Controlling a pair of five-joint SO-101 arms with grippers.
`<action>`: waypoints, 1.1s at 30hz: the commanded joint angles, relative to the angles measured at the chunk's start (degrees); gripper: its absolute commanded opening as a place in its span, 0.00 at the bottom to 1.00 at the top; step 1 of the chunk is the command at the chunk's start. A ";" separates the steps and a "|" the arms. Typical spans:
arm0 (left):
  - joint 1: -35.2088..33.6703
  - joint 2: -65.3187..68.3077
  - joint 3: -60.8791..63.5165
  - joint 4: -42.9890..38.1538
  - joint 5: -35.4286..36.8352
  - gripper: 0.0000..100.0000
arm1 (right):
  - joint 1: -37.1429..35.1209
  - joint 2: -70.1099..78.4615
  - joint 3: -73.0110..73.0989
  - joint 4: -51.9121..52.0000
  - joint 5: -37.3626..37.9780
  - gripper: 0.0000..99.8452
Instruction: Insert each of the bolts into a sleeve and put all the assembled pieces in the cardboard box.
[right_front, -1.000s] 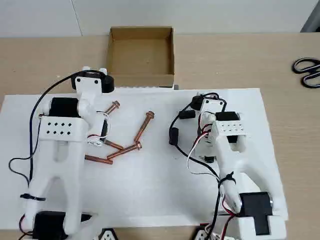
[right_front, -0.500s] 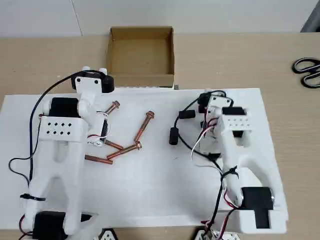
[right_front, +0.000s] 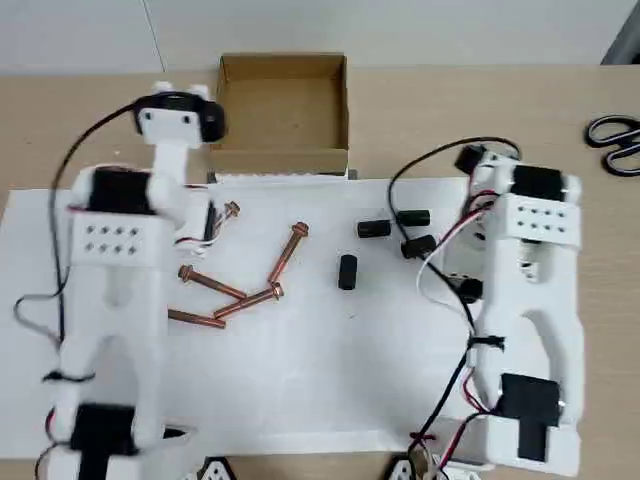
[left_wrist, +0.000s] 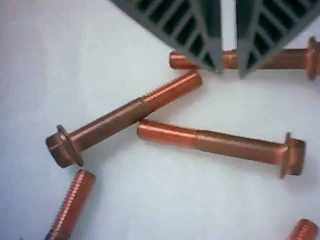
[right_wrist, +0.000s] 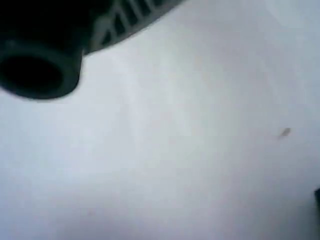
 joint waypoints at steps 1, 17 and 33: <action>2.29 7.21 -4.79 1.23 0.35 0.01 | 2.95 -6.64 -1.05 1.27 -0.26 0.00; 16.26 24.35 -19.65 -0.09 0.62 0.02 | 4.97 -16.57 12.04 0.75 11.25 0.00; 15.38 44.22 -37.67 0.09 0.35 0.08 | 4.97 -22.20 17.23 1.01 11.16 0.00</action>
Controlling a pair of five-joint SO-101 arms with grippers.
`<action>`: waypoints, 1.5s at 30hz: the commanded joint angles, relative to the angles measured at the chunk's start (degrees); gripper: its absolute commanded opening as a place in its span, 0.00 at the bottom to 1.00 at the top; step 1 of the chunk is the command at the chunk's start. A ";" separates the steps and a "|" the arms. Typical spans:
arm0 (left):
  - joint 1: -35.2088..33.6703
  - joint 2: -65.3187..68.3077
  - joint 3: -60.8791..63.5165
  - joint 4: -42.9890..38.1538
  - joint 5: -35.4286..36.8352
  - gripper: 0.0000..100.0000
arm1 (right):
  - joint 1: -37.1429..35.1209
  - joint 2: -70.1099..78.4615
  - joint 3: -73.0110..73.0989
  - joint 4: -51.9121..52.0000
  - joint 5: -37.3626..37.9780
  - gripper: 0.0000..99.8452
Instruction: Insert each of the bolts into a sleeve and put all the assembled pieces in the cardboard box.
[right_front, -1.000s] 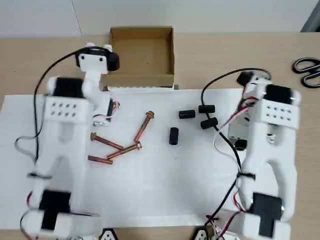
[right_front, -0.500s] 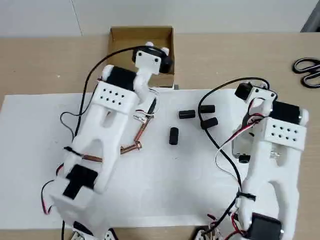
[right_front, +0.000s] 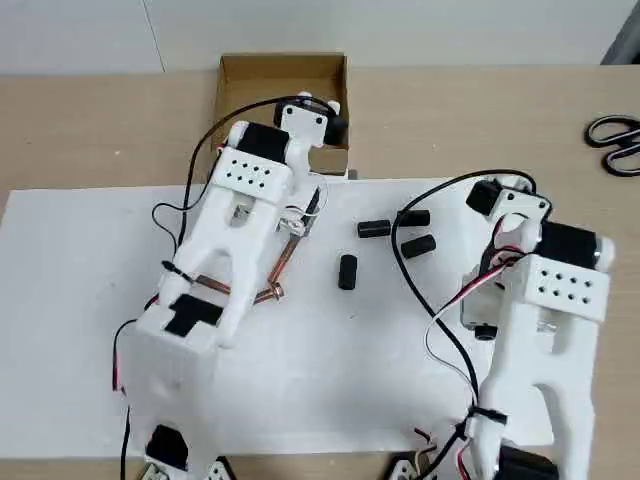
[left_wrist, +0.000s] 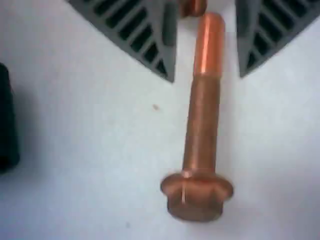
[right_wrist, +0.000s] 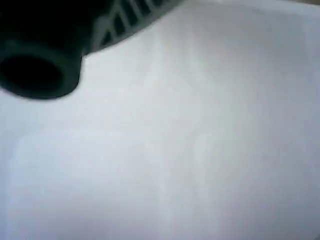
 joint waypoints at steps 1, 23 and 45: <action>-0.09 2.55 -4.70 0.18 0.09 0.08 | 0.66 -2.24 -0.35 0.92 0.35 0.00; 0.00 14.68 -9.19 -3.25 0.09 0.08 | 0.66 -2.24 -0.35 1.01 0.26 0.00; 2.02 17.23 -9.10 -5.80 0.09 0.00 | 0.66 -2.24 -0.35 0.92 0.26 0.00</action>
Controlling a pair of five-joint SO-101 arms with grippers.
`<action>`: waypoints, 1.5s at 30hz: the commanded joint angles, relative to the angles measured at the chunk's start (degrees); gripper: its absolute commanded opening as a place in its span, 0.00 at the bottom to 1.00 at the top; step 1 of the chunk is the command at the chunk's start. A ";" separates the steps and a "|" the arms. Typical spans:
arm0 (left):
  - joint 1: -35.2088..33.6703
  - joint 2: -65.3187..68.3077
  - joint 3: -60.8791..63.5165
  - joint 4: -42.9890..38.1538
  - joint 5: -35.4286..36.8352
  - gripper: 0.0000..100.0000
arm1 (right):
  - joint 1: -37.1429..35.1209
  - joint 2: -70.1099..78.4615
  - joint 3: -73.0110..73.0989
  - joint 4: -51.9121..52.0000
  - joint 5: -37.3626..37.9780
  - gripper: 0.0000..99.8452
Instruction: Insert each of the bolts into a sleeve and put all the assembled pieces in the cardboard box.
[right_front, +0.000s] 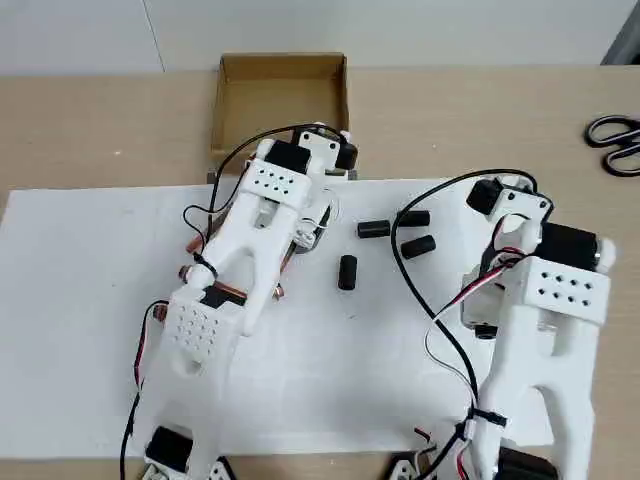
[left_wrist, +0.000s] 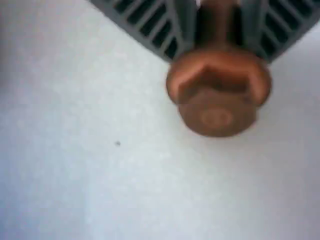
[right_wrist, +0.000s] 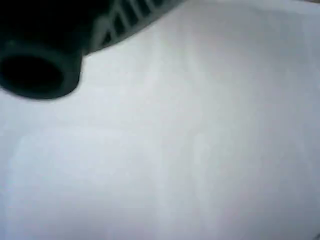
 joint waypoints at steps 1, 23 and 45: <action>0.53 0.35 -1.27 -2.55 0.18 0.00 | 0.66 -1.80 -0.35 0.92 0.26 0.00; -0.53 -32.79 -1.36 4.13 7.74 0.00 | 0.57 -29.76 -0.62 0.75 -3.34 0.00; -10.90 -82.99 35.38 1.41 12.22 0.01 | -3.30 -47.34 7.12 -3.03 -7.56 0.00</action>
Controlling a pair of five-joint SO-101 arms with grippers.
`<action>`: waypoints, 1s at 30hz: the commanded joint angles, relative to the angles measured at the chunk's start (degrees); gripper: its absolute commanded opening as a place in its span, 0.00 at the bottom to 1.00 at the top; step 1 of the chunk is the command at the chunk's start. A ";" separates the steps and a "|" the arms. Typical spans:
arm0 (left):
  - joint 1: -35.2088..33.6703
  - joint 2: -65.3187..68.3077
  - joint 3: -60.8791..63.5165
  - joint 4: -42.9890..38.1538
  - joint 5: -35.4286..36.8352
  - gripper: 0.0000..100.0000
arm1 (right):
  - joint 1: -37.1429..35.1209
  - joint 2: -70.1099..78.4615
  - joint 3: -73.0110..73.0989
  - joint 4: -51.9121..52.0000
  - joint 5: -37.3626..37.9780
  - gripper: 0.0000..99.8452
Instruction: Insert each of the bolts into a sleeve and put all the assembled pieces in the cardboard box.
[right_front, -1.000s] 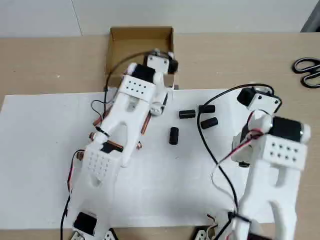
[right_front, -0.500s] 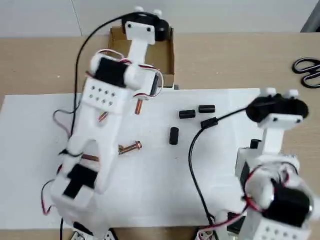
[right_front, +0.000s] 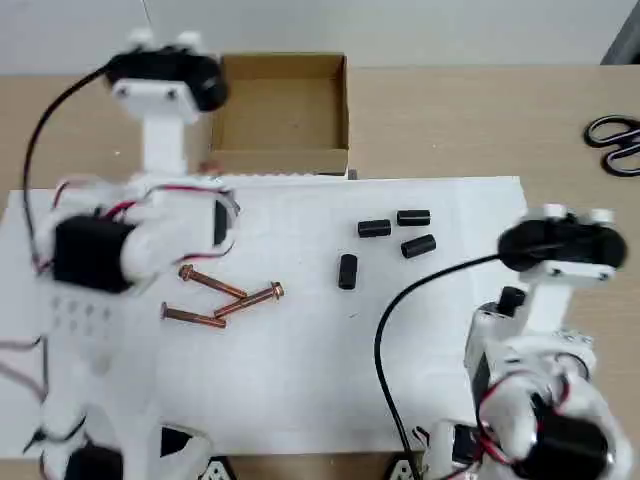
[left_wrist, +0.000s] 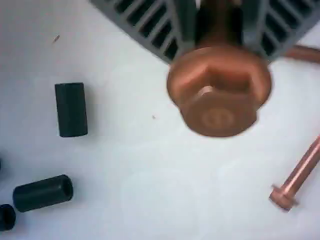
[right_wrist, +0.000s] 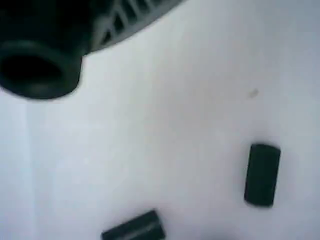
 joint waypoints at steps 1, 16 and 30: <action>-0.97 -8.26 4.70 -2.99 2.99 0.01 | -3.38 -4.35 3.08 -3.65 -0.62 0.00; -0.53 -45.01 49.80 -32.88 12.92 0.01 | -21.85 -28.35 29.36 -20.09 -0.53 0.00; -0.53 -79.21 77.05 -48.97 14.42 0.01 | -37.76 -33.27 37.98 -26.59 -0.53 0.00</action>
